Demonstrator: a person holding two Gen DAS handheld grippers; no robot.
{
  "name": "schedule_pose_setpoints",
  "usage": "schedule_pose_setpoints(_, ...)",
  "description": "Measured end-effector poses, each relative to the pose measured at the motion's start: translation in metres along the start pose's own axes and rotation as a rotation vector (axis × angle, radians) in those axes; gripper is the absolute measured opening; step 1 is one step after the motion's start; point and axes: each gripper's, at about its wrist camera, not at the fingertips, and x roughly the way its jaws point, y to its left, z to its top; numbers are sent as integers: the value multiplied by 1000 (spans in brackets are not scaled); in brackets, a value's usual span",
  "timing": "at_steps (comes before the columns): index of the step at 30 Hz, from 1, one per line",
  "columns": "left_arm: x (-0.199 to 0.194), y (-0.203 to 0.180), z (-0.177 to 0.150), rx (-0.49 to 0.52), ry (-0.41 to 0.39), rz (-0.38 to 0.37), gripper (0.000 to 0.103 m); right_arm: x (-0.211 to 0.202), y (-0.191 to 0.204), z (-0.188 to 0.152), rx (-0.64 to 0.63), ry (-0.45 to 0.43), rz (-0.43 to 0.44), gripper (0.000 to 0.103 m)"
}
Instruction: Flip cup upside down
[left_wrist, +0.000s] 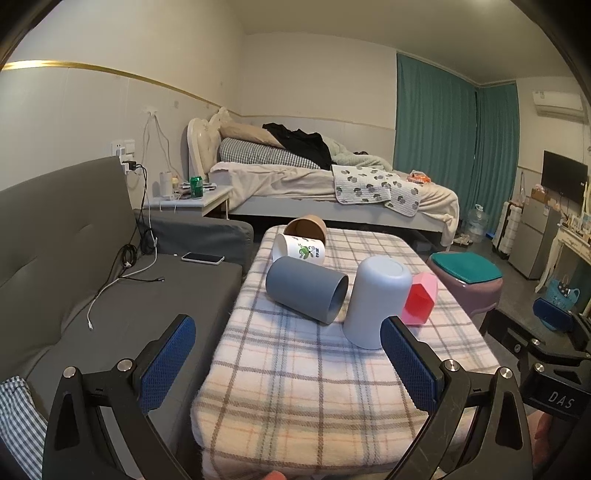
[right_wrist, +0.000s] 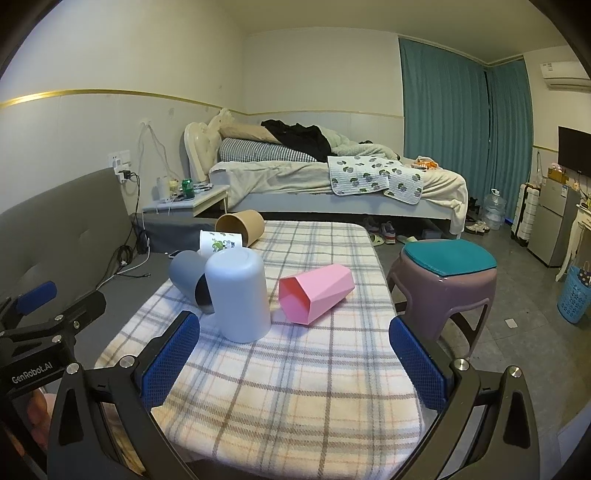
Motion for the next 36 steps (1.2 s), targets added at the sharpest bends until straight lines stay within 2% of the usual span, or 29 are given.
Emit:
schedule_pose_setpoints(28, 1, -1, -1, 8, 13, -11, 103, 1, 2, 0, -7, 6, 1, 103)
schedule_pose_setpoints(36, -2, -4, -2, 47, 4, -13, 103, 3, 3, -3, -11, 11, -1, 103)
